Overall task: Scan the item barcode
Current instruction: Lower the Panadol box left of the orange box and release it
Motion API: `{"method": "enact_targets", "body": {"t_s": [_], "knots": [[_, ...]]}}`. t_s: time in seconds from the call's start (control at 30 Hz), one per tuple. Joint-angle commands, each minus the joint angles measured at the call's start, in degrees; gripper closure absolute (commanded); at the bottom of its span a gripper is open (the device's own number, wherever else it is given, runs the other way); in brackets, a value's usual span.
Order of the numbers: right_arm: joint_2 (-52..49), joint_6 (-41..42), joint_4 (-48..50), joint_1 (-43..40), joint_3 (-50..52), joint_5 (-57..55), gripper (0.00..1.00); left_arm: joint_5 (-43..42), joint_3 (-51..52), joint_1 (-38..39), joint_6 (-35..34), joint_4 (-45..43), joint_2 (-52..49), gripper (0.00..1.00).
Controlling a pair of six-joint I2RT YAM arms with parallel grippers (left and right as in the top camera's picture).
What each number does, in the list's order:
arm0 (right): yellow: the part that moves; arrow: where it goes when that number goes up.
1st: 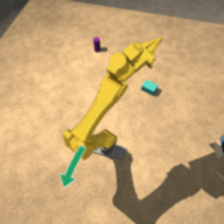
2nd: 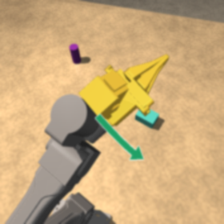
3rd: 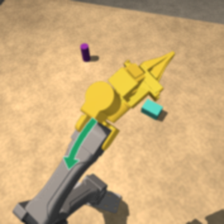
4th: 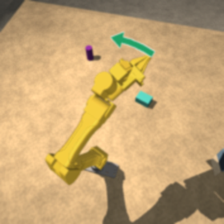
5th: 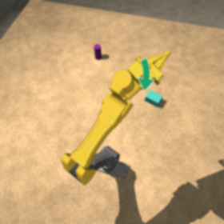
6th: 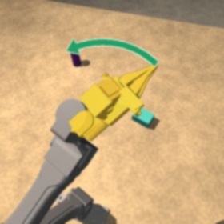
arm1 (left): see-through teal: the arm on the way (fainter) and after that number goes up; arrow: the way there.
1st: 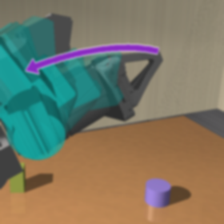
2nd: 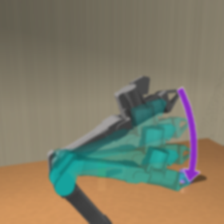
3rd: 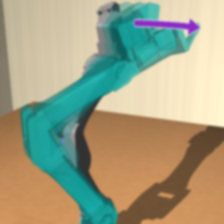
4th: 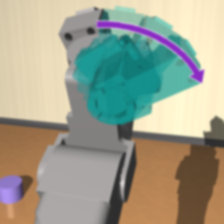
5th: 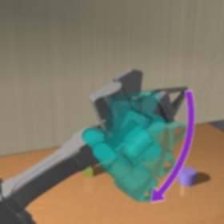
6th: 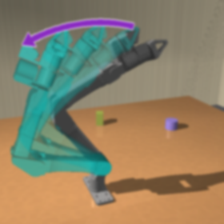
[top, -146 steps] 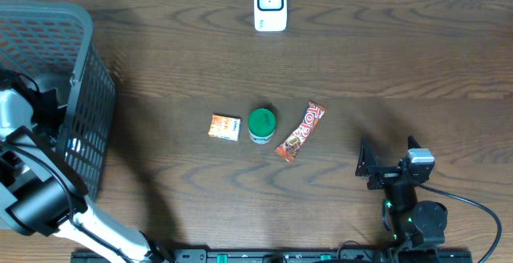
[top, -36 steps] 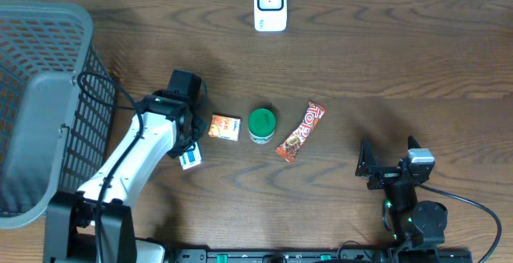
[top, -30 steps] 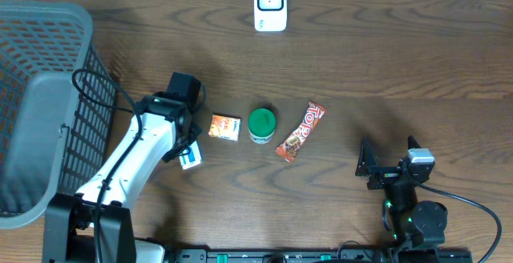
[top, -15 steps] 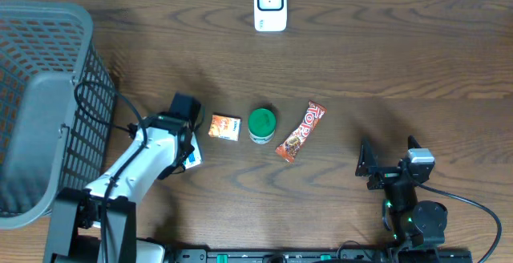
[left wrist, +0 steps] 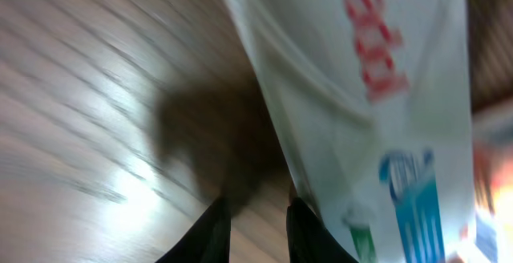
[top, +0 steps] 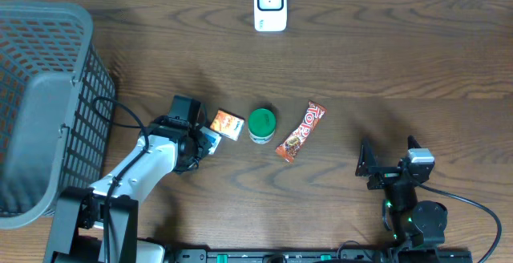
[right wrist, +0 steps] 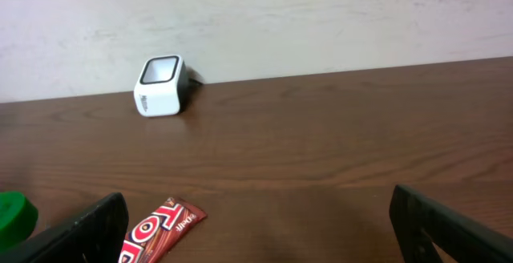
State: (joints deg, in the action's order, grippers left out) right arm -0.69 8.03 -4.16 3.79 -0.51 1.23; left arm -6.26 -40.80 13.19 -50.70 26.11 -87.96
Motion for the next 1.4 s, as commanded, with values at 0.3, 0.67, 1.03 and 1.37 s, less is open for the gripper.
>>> {"method": "enact_targets", "body": {"t_s": [0.3,0.67,1.03,1.37], "knots": [[0.3,-0.8,-0.1,0.5,0.2,-0.5,0.01,-6.2,0.0,-0.1,7.8,3.4,7.1,0.68],[0.3,-0.8,-0.1,0.5,0.2,-0.5,0.01,-0.9,-0.2,-0.1,23.0,4.9,39.2,0.1],[0.3,-0.8,-0.1,0.5,0.2,-0.5,0.01,12.9,-0.4,-0.1,36.4,0.0,65.8,0.09],[0.3,-0.8,-0.1,0.5,0.2,-0.5,0.01,13.2,-1.4,-0.1,53.5,-9.4,66.9,0.08]]}}
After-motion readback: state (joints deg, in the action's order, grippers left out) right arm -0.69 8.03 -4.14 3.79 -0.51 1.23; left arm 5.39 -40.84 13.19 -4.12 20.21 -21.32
